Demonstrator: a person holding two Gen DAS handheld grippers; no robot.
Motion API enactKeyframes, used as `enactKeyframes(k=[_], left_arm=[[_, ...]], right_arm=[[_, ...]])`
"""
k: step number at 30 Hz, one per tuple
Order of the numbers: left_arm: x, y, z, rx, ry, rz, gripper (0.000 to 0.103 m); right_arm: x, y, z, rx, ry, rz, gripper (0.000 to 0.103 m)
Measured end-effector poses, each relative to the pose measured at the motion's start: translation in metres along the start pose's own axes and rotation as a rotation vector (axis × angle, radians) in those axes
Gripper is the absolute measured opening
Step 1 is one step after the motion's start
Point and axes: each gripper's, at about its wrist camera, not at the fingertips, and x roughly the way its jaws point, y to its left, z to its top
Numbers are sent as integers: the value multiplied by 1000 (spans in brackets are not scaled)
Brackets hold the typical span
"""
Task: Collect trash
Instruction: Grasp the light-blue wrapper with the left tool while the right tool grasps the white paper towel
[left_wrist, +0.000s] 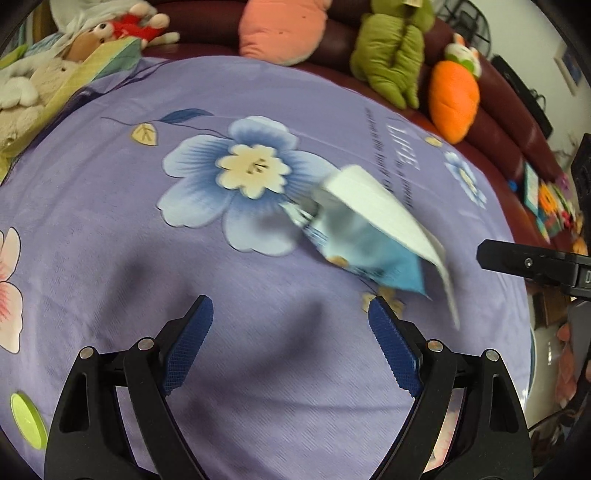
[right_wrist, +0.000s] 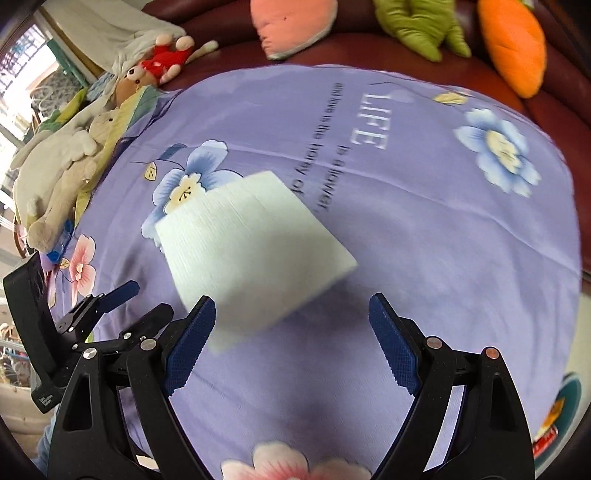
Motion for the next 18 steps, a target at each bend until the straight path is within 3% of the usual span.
enactKeyframes(k=[13, 18], left_arm=[[22, 20, 23, -32, -10, 16, 87], [25, 18, 25, -25, -11, 19, 90]], right_arm=[[67, 3, 31, 27, 87, 86, 81], [68, 8, 30, -7, 59, 98, 81]])
